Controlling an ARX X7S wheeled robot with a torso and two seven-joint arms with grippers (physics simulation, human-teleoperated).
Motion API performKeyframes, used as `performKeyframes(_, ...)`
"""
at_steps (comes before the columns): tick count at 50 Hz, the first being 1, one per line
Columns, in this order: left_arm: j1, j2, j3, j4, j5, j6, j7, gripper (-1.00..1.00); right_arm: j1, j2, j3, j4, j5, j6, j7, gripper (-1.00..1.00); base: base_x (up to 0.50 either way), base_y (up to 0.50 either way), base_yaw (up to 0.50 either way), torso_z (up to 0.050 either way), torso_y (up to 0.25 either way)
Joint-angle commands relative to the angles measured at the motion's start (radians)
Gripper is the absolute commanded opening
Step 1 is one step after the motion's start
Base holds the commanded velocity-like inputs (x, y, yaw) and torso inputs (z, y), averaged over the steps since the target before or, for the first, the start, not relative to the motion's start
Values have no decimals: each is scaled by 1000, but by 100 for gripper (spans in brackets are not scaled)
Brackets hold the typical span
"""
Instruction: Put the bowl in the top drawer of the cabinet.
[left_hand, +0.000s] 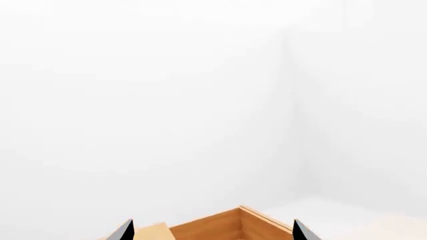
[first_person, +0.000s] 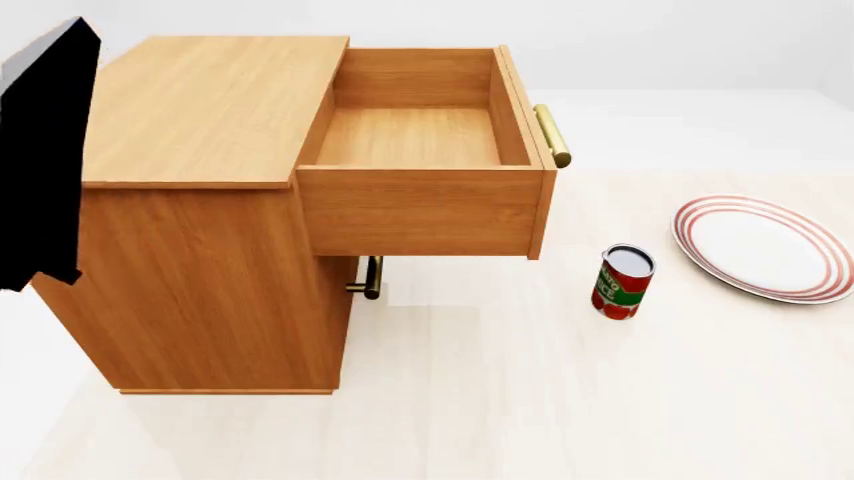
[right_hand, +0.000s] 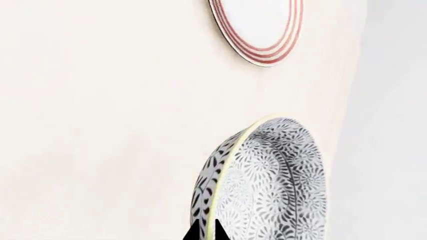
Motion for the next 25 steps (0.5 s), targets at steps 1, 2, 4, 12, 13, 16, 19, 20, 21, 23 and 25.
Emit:
performKeyframes(1, 54, -23, -145, 30, -84, 31, -16, 100, 133, -269, -16, 67, -231, 41, -211, -100, 0, 0, 0, 0, 0)
performKeyframes(2, 61, -23, -159, 34, -91, 32, -18, 100, 143, -296, -23, 92, -235, 24, -219, -100, 0, 0, 0, 0, 0)
performKeyframes(4, 75, -22, -184, 39, -102, 31, -21, 100, 166, -330, -38, 134, -243, -16, -240, -100, 0, 0, 0, 0, 0)
performKeyframes(12, 144, 5, -289, 60, -134, 19, -41, 100, 237, -456, -47, 321, -258, -224, -300, -100, 0, 0, 0, 0, 0)
performKeyframes(13, 154, 7, -304, 64, -142, 18, -46, 100, 241, -473, -42, 339, -255, -250, -305, -100, 0, 0, 0, 0, 0)
performKeyframes(16, 173, 9, -329, 69, -155, 16, -56, 100, 254, -517, -31, 398, -249, -325, -321, -100, 0, 0, 0, 0, 0)
performKeyframes(19, 183, 2, -344, 72, -171, 21, -66, 100, 273, -566, -36, 486, -254, -420, -347, -100, 0, 0, 0, 0, 0)
performKeyframes(20, 186, -3, -351, 74, -178, 24, -71, 100, 278, -585, -35, 520, -253, -451, -354, -100, 0, 0, 0, 0, 10)
performKeyframes(21, 189, -6, -357, 74, -184, 26, -75, 100, 283, -603, -34, 552, -254, -480, -361, -100, 0, 0, 0, 0, 0)
performKeyframes(23, 196, -13, -371, 76, -196, 28, -83, 100, 295, -641, -36, 619, -256, -540, -377, -100, 0, 0, 0, 0, 0)
performKeyframes(25, 202, -18, -385, 77, -204, 28, -90, 100, 310, -702, -33, 728, -259, -629, -392, -100, 0, 0, 0, 0, 0)
